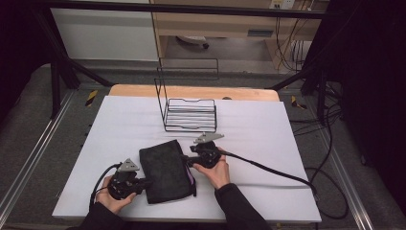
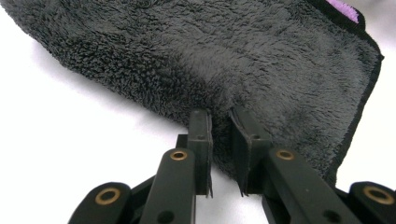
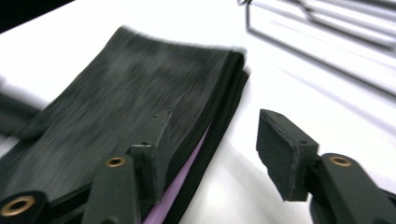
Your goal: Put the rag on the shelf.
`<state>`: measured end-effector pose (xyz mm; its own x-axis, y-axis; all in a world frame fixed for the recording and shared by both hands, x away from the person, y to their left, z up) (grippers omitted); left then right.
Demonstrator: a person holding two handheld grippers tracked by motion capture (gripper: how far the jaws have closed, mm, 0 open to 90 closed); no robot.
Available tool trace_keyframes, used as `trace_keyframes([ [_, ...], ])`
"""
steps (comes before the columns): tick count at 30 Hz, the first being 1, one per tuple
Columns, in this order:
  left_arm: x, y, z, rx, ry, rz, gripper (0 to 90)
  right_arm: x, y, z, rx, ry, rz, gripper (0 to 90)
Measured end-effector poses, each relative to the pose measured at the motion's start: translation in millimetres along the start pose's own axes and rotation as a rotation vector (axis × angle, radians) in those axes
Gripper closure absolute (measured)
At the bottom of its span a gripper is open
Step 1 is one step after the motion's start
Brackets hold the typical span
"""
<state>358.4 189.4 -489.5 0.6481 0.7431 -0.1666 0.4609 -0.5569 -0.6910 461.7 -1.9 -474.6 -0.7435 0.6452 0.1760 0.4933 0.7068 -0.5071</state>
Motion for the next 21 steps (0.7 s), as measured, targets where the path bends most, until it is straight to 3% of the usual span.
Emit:
trace_keyframes([
  [6,-1.0,1.0,1.5,-0.004,0.012,-0.009,77.1,-15.5,45.0,-11.9,0.019,-0.012,0.006,45.5],
  [10,-0.8,1.4,1.5,-0.002,0.014,-0.008,77.1,-15.8,62.5,-16.1,0.038,0.001,-0.026,48.4],
  [16,-0.7,2.0,1.2,0.001,0.011,-0.005,77.1,-9.3,71.1,-12.7,0.075,0.009,-0.06,57.2],
  [21,-1.2,1.6,1.2,0.004,0.014,-0.005,77.7,-6.5,70.1,-12.1,0.102,0.057,-0.104,74.3],
])
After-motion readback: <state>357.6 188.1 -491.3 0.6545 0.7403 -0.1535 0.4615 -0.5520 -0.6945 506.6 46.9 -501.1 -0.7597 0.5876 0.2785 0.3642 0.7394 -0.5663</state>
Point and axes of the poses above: each handheld gripper's, and its own axes: y roughly forward along the jaws, z roughly out of its underside, x roughly to its left, the point moved 7 cm from there along y, roughly forward along the jaws, and after that the axes turned 5 degrees about -x, right-handed, at the moved point
